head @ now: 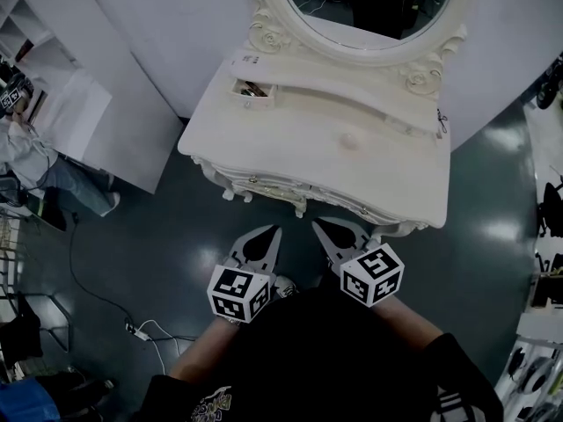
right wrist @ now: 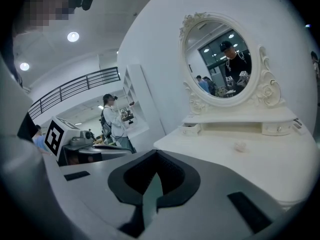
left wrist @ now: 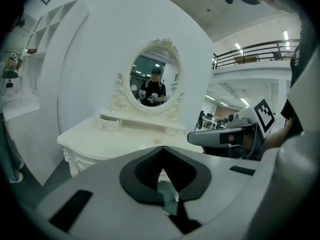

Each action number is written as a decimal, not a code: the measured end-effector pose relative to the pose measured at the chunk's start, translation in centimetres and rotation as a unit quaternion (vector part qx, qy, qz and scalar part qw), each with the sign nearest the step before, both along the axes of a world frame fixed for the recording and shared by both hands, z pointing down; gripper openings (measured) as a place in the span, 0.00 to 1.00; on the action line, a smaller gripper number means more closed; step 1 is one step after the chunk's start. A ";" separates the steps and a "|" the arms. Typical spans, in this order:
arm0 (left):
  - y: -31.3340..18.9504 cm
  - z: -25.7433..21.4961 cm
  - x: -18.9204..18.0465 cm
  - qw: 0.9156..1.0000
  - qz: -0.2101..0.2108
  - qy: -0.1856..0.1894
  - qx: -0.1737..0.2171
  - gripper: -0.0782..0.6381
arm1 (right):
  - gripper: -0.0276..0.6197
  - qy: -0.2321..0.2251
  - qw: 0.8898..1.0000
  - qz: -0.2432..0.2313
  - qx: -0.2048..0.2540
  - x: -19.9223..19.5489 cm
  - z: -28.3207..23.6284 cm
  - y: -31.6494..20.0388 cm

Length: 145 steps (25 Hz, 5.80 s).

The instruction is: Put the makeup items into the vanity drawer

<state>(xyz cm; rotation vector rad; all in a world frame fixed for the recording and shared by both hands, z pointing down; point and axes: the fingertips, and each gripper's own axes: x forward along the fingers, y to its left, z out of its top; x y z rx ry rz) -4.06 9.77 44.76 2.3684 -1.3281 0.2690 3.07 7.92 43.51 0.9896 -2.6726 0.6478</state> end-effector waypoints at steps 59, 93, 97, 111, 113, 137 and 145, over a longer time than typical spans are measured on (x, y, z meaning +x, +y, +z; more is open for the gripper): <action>-15.9 4.8 11.4 0.998 -0.040 -0.009 -0.047 0.11 | 0.09 0.115 0.993 0.014 -0.021 15.7 9.4 -22.2; -17.3 6.2 11.0 0.989 -0.129 -0.020 -0.073 0.10 | 0.09 0.162 0.984 -0.064 -0.039 14.0 15.5 -27.1; -17.6 5.6 10.7 0.988 -0.140 -0.019 -0.065 0.11 | 0.09 0.128 0.989 -0.075 -0.025 12.8 12.5 -26.6; -18.2 2.1 7.6 0.981 -0.187 -0.037 -0.035 0.11 | 0.09 0.027 0.989 -0.139 0.029 6.3 2.4 -25.3; -18.3 1.6 7.1 0.980 -0.193 -0.042 -0.031 0.11 | 0.09 0.017 0.988 -0.147 0.033 5.4 1.7 -25.2; -25.4 0.5 -4.8 0.992 -0.120 -0.046 -0.007 0.10 | 0.09 0.027 0.994 -0.092 0.053 -6.5 0.7 -30.5; -28.9 1.6 -9.8 0.996 -0.085 -0.034 -0.010 0.11 | 0.09 0.052 0.996 -0.062 0.047 -11.4 2.1 -34.1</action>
